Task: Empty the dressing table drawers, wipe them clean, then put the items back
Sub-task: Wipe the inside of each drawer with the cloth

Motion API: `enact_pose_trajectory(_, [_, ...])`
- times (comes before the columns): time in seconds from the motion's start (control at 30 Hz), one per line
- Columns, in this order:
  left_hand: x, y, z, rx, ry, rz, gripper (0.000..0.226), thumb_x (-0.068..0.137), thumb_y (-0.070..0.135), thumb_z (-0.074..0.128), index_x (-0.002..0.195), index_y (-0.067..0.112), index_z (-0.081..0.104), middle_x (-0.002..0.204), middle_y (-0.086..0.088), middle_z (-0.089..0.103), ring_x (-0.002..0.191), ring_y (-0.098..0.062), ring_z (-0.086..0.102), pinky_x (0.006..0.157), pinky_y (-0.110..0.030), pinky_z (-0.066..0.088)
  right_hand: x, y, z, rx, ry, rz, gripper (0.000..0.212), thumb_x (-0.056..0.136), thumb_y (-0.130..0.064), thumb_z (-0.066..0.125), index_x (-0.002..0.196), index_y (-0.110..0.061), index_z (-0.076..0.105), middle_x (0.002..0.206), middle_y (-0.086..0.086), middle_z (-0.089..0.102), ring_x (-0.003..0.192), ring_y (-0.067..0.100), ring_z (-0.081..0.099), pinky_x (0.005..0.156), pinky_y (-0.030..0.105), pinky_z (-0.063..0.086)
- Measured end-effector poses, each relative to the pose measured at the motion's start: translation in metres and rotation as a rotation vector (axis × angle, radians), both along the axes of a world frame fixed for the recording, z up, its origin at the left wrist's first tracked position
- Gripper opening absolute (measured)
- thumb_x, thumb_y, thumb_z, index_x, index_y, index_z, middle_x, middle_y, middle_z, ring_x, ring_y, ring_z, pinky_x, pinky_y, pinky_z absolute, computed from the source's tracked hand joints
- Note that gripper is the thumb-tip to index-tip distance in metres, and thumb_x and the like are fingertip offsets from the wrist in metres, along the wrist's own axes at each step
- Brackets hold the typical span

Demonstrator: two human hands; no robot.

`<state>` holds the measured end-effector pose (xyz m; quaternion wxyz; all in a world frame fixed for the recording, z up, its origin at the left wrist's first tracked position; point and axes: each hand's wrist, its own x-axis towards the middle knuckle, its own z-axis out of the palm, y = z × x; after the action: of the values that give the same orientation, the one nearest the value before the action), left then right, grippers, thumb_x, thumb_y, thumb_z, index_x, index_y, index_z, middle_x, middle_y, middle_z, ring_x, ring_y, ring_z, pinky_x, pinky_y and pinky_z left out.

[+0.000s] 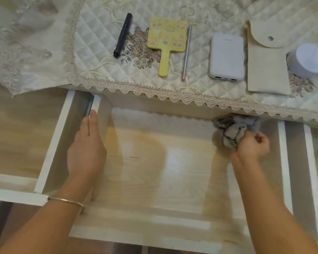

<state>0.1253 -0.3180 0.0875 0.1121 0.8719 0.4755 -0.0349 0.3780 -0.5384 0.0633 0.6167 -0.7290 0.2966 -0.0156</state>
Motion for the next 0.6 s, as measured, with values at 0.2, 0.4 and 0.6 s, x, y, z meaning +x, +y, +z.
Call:
enact_pose_trajectory(0.2, [-0.001, -0.001, 0.0, -0.005, 0.008, 0.011, 0.071, 0.088, -0.001, 0.045, 0.147, 0.013, 0.007, 0.152, -0.012, 0.018, 0.117, -0.038, 0.041, 0.07, -0.045, 0.042, -0.004, 0.032, -0.003, 0.035, -0.028, -0.209, 0.019, 0.082, -0.001, 0.054, 0.093, -0.016, 0.058, 0.092, 0.0, 0.058, 0.083, 0.014, 0.056, 0.074, 0.02, 0.05])
enact_pose_trajectory(0.4, [-0.001, 0.0, 0.001, -0.015, 0.01, 0.022, 0.071, 0.089, 0.0, 0.044, 0.147, 0.014, 0.006, 0.153, -0.01, 0.016, 0.119, -0.036, 0.041, 0.073, -0.045, 0.042, -0.047, 0.054, -0.011, -0.016, -0.029, 0.101, 0.024, 0.084, -0.004, 0.058, 0.108, -0.006, 0.06, 0.098, 0.001, 0.059, 0.086, 0.011, 0.054, 0.064, 0.008, 0.042])
enact_pose_trajectory(0.6, [-0.002, 0.002, 0.001, -0.026, -0.01, 0.015, 0.069, 0.09, 0.003, 0.043, 0.147, 0.015, 0.007, 0.152, -0.008, 0.018, 0.117, -0.036, 0.042, 0.072, -0.045, 0.043, 0.006, 0.016, -0.001, 0.303, 0.024, -0.327, 0.018, 0.087, -0.001, 0.049, 0.099, -0.011, 0.058, 0.101, 0.009, 0.061, 0.081, 0.018, 0.059, 0.064, 0.021, 0.05])
